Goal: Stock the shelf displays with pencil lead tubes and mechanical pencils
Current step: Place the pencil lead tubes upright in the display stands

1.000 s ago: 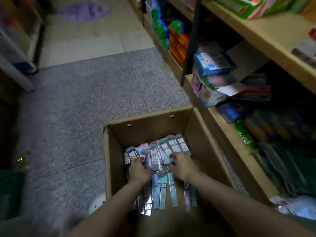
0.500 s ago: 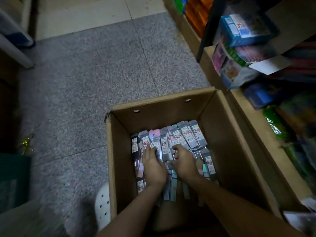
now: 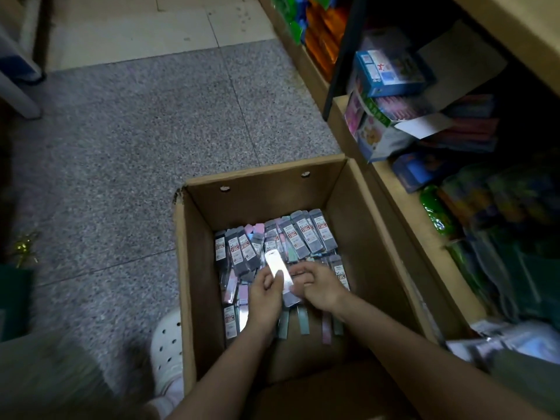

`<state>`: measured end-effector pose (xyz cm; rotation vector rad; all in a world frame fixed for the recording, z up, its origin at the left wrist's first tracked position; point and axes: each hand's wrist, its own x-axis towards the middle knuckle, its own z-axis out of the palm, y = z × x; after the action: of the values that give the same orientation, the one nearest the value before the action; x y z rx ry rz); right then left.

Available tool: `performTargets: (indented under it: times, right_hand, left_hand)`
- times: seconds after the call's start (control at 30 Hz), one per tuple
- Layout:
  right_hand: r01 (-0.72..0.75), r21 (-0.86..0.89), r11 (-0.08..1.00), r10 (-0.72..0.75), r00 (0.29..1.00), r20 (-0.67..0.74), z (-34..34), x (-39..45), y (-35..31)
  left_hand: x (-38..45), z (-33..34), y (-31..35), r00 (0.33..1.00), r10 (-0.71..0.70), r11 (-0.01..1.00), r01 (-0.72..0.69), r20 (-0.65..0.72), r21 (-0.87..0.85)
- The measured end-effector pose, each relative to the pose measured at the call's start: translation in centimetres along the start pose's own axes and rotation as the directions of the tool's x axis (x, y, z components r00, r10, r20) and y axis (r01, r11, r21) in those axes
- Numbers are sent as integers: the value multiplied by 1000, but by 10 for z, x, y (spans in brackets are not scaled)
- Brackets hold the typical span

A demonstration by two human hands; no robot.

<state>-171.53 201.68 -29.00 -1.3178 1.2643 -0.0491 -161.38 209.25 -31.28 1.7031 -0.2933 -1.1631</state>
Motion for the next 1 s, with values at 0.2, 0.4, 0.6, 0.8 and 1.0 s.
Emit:
performTargets:
  times: [0.2, 0.4, 0.6, 0.8, 1.0]
  right_hand:
    - [-48, -301, 953, 1, 988, -156, 1, 3, 16]
    - [-32, -619, 785, -25, 996, -83, 19, 8, 43]
    - [-74, -577, 813, -79, 969, -234, 37, 24, 44]
    - [-24, -359, 933, -72, 965, -252, 12, 18, 31]
    - [149, -267, 952, -228, 928, -294, -31, -15, -17]
  left_hand:
    - [4, -6, -9, 982, -128, 990, 117, -140, -83]
    - [9, -1, -21, 971, -207, 978, 205, -119, -32]
    - [13, 0, -27, 972, -205, 977, 210, -113, 37]
    - [17, -3, -12, 981, -174, 978, 182, -82, 97]
    - [9, 0, 65, 962, 140, 922, -213, 236, 324]
